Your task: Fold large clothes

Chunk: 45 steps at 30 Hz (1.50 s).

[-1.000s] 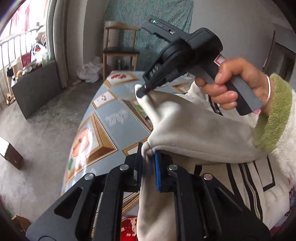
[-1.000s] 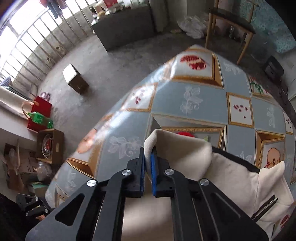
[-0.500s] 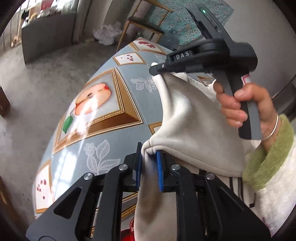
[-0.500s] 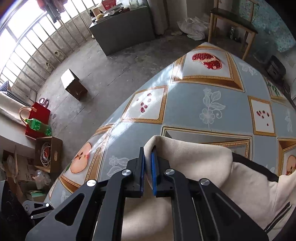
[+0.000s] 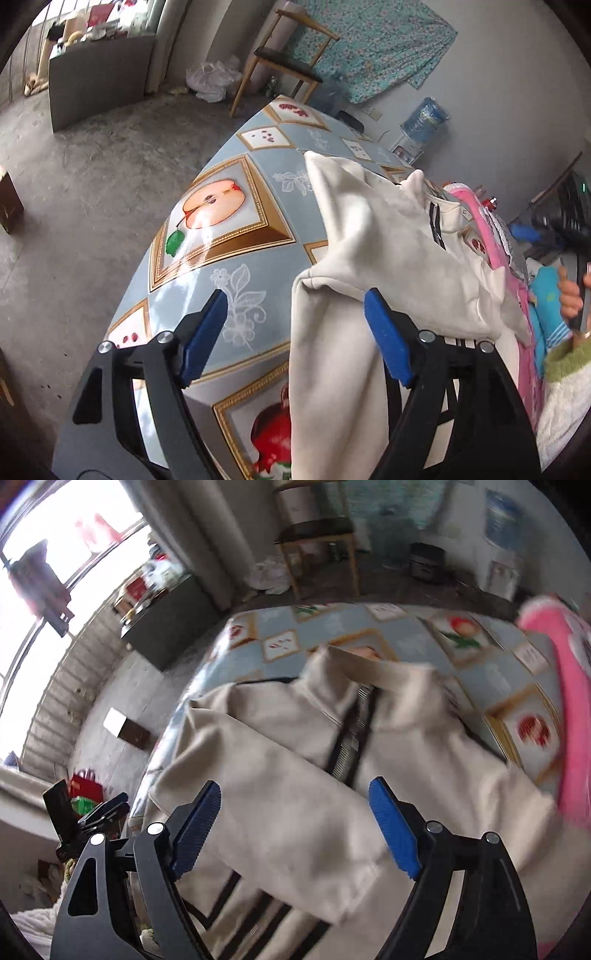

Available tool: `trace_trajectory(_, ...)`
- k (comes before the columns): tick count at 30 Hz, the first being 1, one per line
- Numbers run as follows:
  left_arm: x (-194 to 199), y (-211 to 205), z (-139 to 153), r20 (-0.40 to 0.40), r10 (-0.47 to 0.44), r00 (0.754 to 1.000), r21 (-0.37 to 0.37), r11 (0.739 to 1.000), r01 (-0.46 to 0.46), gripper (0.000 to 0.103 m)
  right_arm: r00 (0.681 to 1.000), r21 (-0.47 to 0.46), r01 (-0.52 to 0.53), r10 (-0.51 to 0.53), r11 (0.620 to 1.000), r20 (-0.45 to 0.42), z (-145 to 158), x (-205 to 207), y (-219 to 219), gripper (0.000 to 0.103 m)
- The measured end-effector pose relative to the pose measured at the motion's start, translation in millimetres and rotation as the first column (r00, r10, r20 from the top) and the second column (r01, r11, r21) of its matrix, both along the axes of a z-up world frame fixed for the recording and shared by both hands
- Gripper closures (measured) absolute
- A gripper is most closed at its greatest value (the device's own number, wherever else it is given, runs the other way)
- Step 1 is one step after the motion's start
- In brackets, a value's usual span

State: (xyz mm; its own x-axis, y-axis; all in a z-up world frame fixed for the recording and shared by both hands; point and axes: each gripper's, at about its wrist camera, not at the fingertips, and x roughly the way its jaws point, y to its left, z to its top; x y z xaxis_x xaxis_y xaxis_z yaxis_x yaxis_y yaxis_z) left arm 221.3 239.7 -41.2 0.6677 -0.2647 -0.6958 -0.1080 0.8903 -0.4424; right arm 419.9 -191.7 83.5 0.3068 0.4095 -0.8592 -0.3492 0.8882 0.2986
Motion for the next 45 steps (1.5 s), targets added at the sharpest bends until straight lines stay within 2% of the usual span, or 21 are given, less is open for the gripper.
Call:
trace_trajectory(3, 2, -16, 9, 0.019, -0.036, 0.999, 0.094, 0.995, 0.034, 0.028, 0.98, -0.001, 0.191, -0.19, 0.982, -0.061, -32, -28, -74, 0.022)
trace_trajectory(5, 8, -33, 11, -0.015, -0.042, 0.999, 0.186, 0.982, 0.044, 0.029, 0.952, 0.007, 0.282, -0.279, 0.959, -0.128, -62, -42, -104, 0.023)
trace_trajectory(8, 15, -55, 5, -0.032, -0.064, 0.997, 0.262, 0.962, 0.07, 0.029, 0.921, -0.008, 0.35, -0.345, 0.937, -0.182, -95, -51, -116, 0.036)
trace_trajectory(9, 16, -64, 3, -0.044, -0.068, 0.997, 0.315, 0.946, 0.079, 0.029, 0.915, -0.004, 0.36, -0.354, 0.933, -0.195, -103, -52, -114, 0.042)
trace_trajectory(12, 14, -78, -4, -0.071, -0.072, 0.995, 0.396, 0.913, 0.095, 0.029, 0.914, -0.031, 0.359, -0.358, 0.933, -0.191, -117, -47, -107, 0.049)
trace_trajectory(15, 9, -78, -12, -0.091, -0.053, 0.994, 0.426, 0.901, 0.087, 0.029, 0.921, -0.07, 0.324, -0.332, 0.943, -0.202, -128, -42, -92, 0.067)
trace_trajectory(18, 4, -72, -21, -0.108, -0.034, 0.994, 0.424, 0.903, 0.077, 0.029, 0.937, -0.108, 0.289, -0.304, 0.951, -0.174, -124, -39, -77, 0.098)
trace_trajectory(20, 1, -67, -25, -0.105, -0.024, 0.994, 0.407, 0.911, 0.065, 0.028, 0.95, -0.064, 0.273, -0.28, 0.96, -0.142, -100, -33, -71, 0.098)
trace_trajectory(24, -3, -65, -25, -0.099, -0.022, 0.995, 0.414, 0.908, 0.061, 0.028, 0.96, 0.043, 0.274, -0.275, 0.961, 0.041, -21, -33, -69, 0.098)
trace_trajectory(26, -3, -65, -25, -0.098, -0.019, 0.995, 0.413, 0.909, 0.058, 0.028, 0.952, 0.034, 0.284, -0.286, 0.958, 0.108, 1, -36, -74, 0.098)
trace_trajectory(27, -3, -66, -25, -0.097, -0.018, 0.995, 0.413, 0.909, 0.057, 0.028, 0.947, 0.018, 0.297, -0.296, 0.955, 0.124, 2, -35, -76, 0.098)
trace_trajectory(29, -4, -67, -25, -0.094, -0.019, 0.995, 0.417, 0.907, 0.057, 0.028, 0.94, -0.036, 0.329, -0.324, 0.944, 0.105, -17, -33, -88, 0.098)
trace_trajectory(31, -5, -67, -26, -0.09, -0.023, 0.996, 0.418, 0.906, 0.059, 0.028, 0.944, -0.069, 0.329, -0.326, 0.942, 0.044, -53, -33, -100, 0.098)
trace_trajectory(33, -5, -66, -26, -0.089, -0.029, 0.996, 0.42, 0.905, 0.064, 0.028, 0.938, -0.186, 0.336, -0.345, 0.923, -0.018, -98, -31, -105, 0.098)
trace_trajectory(34, -6, -66, -25, -0.09, -0.033, 0.995, 0.418, 0.906, 0.068, 0.028, 0.936, -0.218, 0.338, -0.351, 0.916, -0.024, -109, -32, -105, 0.098)
trace_trajectory(36, -9, -62, -21, -0.089, -0.041, 0.995, 0.402, 0.912, 0.074, 0.028, 0.934, -0.156, 0.348, -0.356, 0.925, -0.027, -105, -35, -108, 0.096)
trace_trajectory(38, -15, -53, -7, -0.066, -0.039, 0.997, 0.388, 0.92, 0.061, 0.028, 0.94, -0.089, 0.34, -0.34, 0.936, 0.011, -82, -43, -106, 0.083)
trace_trajectory(39, -18, -50, 1, -0.044, -0.04, 0.998, 0.379, 0.924, 0.053, 0.028, 0.944, -0.072, 0.329, -0.326, 0.942, 0.045, -70, -48, -101, 0.065)
trace_trajectory(40, -20, -47, 10, -0.021, -0.042, 0.999, 0.371, 0.927, 0.047, 0.028, 0.947, -0.063, 0.315, -0.31, 0.947, 0.084, -60, -53, -96, 0.052)
trace_trajectory(42, -19, -43, 31, 0.026, -0.046, 0.999, 0.364, 0.931, 0.033, 0.028, 0.961, -0.067, 0.254, -0.244, 0.965, 0.132, -48, -57, -76, 0.052)
trace_trajectory(45, -3, -39, 52, 0.062, -0.057, 0.996, 0.341, 0.939, 0.033, 0.028, 0.977, -0.117, 0.184, -0.169, 0.976, 0.131, -63, -64, -50, 0.052)
